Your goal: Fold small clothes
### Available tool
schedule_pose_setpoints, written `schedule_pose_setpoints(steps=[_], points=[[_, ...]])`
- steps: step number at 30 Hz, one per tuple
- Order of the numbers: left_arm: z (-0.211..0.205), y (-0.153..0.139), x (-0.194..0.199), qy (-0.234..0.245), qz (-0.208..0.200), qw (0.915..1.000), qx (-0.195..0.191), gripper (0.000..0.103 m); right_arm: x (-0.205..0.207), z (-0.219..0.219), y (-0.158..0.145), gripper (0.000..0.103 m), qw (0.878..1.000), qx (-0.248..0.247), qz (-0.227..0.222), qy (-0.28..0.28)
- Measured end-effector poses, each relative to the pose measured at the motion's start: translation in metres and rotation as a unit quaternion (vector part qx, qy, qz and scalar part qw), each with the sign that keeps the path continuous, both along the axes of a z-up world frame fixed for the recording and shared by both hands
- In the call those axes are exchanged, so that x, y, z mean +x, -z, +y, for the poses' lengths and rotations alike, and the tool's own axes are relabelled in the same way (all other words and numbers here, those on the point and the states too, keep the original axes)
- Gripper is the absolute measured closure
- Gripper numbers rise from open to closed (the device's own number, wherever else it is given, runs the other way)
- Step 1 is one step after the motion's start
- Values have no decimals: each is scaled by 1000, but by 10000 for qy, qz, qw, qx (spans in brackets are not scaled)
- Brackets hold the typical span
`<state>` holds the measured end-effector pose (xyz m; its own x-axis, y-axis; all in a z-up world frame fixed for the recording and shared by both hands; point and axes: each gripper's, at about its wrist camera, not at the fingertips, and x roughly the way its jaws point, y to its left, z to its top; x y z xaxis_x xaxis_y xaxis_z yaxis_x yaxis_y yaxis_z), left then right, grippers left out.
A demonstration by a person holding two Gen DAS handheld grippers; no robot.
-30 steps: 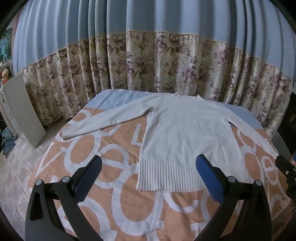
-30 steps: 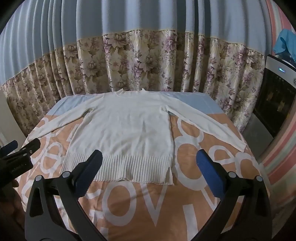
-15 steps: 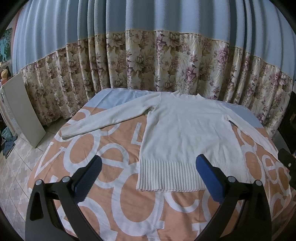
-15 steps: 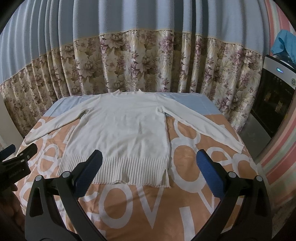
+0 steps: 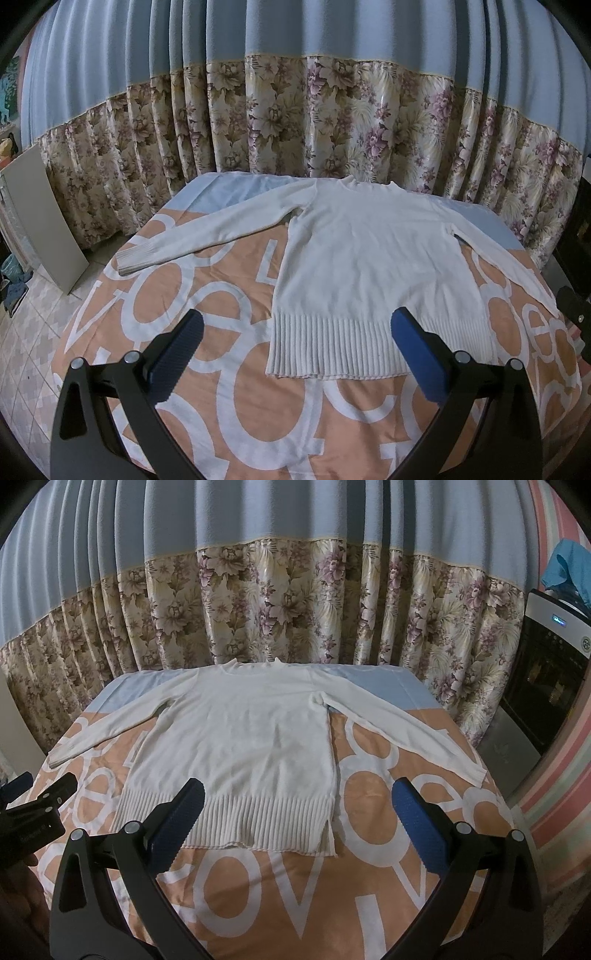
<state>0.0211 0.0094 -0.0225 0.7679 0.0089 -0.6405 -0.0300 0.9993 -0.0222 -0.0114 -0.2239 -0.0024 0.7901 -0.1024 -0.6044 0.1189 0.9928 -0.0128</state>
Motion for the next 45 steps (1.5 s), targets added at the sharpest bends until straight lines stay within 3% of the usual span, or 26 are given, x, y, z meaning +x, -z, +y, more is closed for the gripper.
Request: schedule_pose_setpoints(steps=[20,36,45], points=[[-4,1,3,15,54,10000,29,2,3,-3,7,3,10000,61,-13,-60],[-7,1,0,30,-216,9997,98,2,9,-6,9,3,9999,141,62,-21],[-9,8,7,-65,15,9998,206,2,10,-6,9,3,9999,142,69,-21]])
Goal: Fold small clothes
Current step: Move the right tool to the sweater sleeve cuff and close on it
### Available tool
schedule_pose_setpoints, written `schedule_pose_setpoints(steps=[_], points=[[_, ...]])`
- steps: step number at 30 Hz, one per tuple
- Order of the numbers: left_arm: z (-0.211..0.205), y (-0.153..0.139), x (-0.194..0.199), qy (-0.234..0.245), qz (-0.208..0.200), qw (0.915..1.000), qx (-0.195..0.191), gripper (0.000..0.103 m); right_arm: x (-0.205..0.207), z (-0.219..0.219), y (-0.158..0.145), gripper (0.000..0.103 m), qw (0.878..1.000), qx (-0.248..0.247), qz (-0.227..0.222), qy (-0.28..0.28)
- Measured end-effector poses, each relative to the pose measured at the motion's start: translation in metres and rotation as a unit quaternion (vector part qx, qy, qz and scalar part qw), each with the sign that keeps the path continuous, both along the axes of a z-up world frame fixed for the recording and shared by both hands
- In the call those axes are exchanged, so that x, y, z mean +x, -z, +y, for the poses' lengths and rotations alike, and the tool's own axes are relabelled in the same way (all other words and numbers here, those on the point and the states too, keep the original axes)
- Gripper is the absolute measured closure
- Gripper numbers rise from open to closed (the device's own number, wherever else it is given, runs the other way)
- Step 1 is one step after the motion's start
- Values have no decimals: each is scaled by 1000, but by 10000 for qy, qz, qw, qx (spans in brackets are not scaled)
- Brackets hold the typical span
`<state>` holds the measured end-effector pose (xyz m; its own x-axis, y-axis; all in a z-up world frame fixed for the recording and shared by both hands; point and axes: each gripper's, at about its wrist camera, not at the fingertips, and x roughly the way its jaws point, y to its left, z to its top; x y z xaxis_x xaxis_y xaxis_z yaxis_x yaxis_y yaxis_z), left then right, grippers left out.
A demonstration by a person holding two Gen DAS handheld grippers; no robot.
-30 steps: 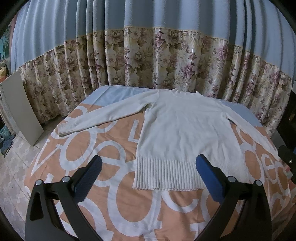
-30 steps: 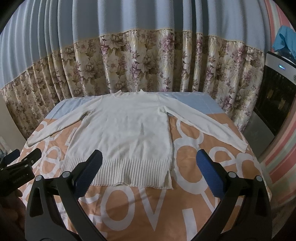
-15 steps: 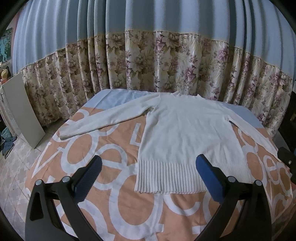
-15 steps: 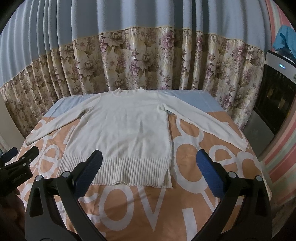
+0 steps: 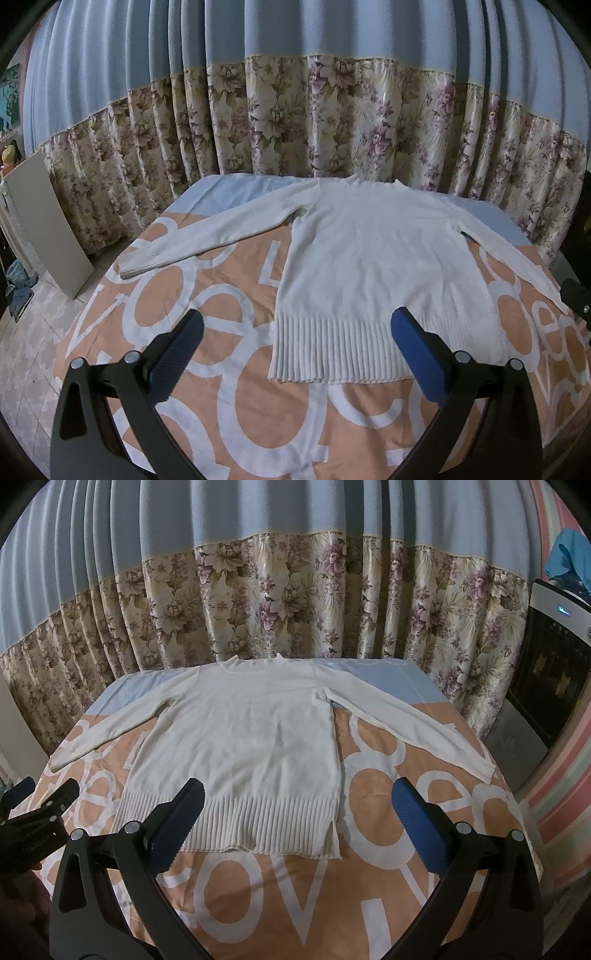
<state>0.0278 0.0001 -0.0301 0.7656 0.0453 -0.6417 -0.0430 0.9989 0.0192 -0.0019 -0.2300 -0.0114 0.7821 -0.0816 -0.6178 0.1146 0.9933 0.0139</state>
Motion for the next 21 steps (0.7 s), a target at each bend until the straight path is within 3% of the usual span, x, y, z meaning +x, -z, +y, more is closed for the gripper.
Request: schedule_pose_setpoints(steps=[5,15,21], points=[[1,5,2,-37,77,9999,-111,2,1,-3,1,3,10000,28,6,18],[-14,4,11,-9,47,10000,28,1,10,-26,6,3,10000,-58,37,9],[-36,8,24,111,72,9999,52,1,13,-61,7,3,9999,-37,-51,124]])
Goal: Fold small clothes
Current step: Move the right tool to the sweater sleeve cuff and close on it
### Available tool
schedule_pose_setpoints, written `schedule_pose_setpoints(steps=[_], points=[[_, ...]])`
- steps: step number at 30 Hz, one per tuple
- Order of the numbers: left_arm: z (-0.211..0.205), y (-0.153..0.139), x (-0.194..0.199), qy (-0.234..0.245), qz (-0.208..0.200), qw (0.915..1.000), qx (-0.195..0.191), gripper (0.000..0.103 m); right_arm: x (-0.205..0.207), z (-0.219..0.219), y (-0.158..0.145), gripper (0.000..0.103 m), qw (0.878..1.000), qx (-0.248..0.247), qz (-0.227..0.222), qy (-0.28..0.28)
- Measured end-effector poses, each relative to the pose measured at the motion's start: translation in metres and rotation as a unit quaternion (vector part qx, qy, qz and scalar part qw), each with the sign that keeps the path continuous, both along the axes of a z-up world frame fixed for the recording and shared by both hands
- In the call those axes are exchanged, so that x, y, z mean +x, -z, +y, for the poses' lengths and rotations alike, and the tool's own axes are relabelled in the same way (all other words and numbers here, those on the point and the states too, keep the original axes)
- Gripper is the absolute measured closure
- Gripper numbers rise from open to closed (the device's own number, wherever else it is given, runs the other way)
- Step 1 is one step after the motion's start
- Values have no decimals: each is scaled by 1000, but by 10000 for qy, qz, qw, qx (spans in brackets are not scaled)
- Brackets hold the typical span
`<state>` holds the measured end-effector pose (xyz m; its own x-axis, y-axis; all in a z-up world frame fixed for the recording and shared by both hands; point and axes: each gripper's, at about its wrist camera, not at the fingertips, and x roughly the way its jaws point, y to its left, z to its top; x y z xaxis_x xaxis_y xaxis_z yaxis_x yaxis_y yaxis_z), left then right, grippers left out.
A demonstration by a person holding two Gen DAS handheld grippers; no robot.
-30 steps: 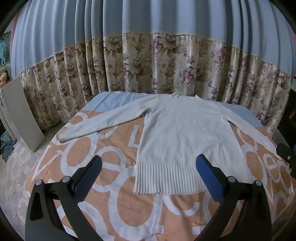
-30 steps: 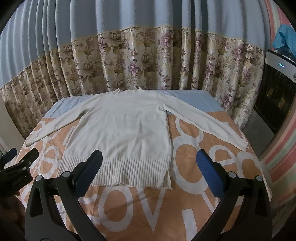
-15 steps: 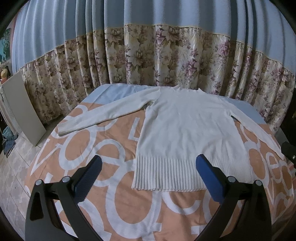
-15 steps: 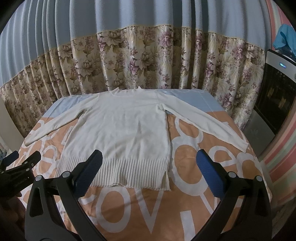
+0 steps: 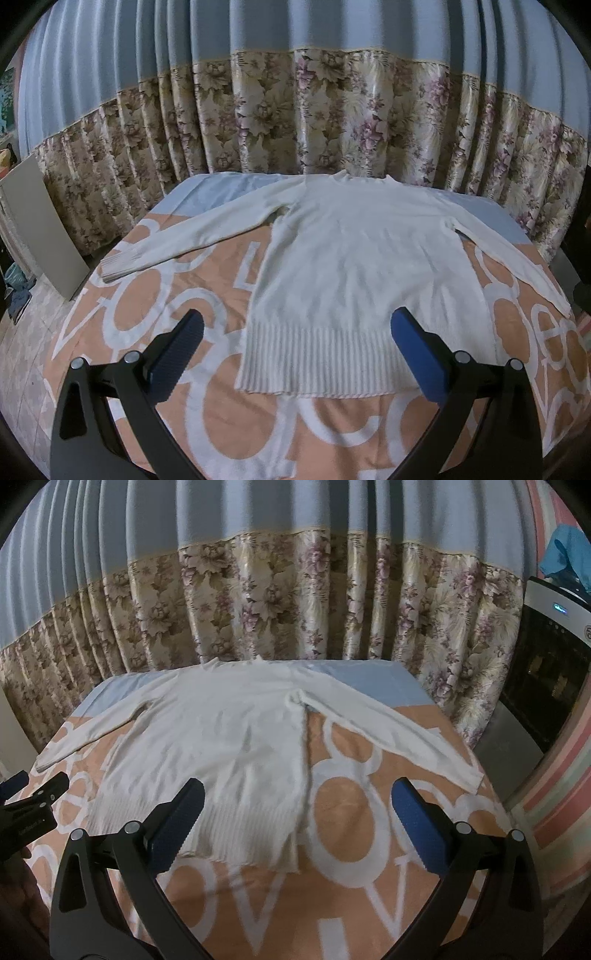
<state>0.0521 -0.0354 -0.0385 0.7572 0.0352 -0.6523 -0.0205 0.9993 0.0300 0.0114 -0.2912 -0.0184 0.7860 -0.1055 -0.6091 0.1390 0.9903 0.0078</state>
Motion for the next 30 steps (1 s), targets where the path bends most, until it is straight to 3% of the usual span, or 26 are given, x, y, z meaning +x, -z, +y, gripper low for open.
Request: schedule_pose_setpoints(steps=[13,19,24,26,30], points=[[-43,13,34,229,-20,9997,-2,1,12,-113,16,3,9990,-197,-119,391],[-66,25,56,265,58,9996,-60,1,27,-160,39,3,9981,-453,98,396],[-97,43,67,222,191,9996,-44,1,46,-204,66,11,9993,-205,295,137],[-108,49,69,281,234,9993,-14,1,53,-222,75,23,9991,-53,371,186],[-124,60,75,370,351,9987,-23,1,69,-248,94,28,9975,-93,639,279]])
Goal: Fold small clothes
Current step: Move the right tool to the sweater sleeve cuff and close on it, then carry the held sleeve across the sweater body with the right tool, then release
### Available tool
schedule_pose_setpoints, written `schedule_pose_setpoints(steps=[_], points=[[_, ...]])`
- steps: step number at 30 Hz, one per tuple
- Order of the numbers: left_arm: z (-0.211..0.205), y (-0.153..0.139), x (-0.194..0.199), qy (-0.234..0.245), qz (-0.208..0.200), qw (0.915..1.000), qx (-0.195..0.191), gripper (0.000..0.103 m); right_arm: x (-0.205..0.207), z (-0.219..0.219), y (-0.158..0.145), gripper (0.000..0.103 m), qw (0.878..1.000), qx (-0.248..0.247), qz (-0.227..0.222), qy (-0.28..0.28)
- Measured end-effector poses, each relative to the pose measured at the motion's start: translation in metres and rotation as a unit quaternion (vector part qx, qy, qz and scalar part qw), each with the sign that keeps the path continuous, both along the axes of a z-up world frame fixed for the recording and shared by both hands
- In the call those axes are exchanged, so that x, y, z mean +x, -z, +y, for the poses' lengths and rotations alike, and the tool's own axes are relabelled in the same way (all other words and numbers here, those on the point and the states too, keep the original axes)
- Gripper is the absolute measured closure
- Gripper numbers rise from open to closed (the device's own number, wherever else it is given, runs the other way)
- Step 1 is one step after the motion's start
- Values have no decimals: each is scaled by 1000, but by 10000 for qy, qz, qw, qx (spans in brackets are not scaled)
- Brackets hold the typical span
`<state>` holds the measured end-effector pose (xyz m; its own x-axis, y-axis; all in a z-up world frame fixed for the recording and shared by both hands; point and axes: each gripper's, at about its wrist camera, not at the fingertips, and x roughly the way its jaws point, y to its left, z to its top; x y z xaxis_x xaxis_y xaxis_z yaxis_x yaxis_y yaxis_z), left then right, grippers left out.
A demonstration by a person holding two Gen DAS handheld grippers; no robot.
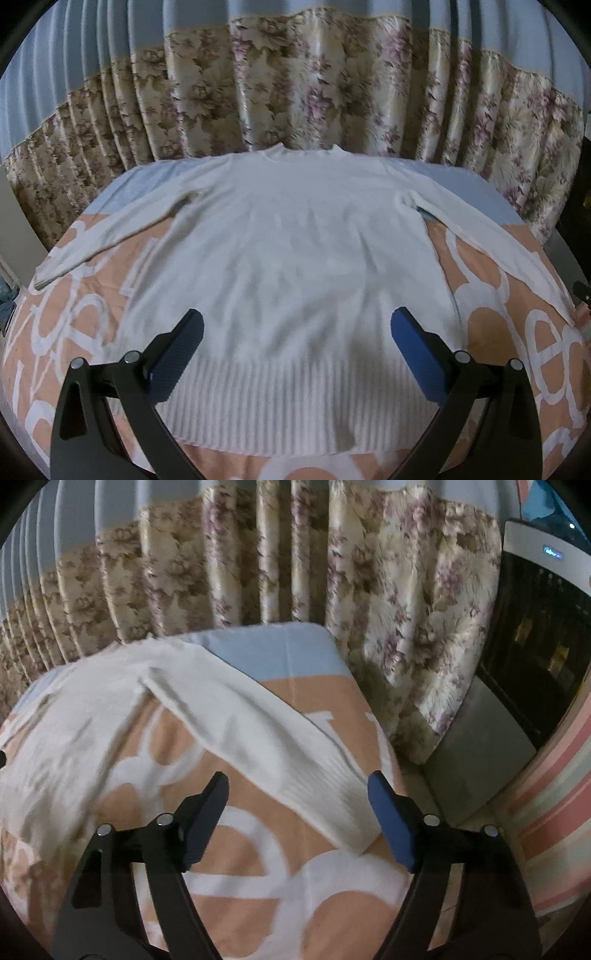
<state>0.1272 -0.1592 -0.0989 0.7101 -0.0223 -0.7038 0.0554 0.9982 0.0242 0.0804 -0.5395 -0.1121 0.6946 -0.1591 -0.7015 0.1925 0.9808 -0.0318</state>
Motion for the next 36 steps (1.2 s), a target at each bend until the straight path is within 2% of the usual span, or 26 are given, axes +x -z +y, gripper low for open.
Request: schedule_pose_setpoints(steps=[7,11,14,16,17,18,20,23,27,30,34,36], points=[[-10,12,8,64,46,9999,99,1,12,-34,38,43,9977,163,547,378],[-9,14,10,64,75,9999,105,1,7,-44,46,43,9964,165,595,577],[-10,15,8,84,66,9999,125,1,4,-47,50,37,9952,265,614,716],[-10,15,7,107,68,9998,120,1,4,-47,49,39,9950,318,593,733],[-10,16,7,113,71,9998,122,1,5,-46,49,46,9950,380,575,720],[-10,15,7,107,62,9998,129,1,4,-44,48,48,9951,373,554,733],[-10,15,7,110,46,9998,127,1,5,-39,48,65,9957,388,530,660],[-9,15,8,92,4,9998,155,1,8,-33,47,80,9962,324,545,598],[-3,12,13,65,-40,9999,146,1,10,-24,39,87,9967,215,469,631],[3,9,24,146,-106,9997,135,2,12,-19,29,88,9969,310,361,630],[2,7,43,492,-183,9980,342,1,24,0,15,88,9968,554,277,514],[6,4,53,504,-241,9977,391,1,31,13,8,88,9971,605,209,418]])
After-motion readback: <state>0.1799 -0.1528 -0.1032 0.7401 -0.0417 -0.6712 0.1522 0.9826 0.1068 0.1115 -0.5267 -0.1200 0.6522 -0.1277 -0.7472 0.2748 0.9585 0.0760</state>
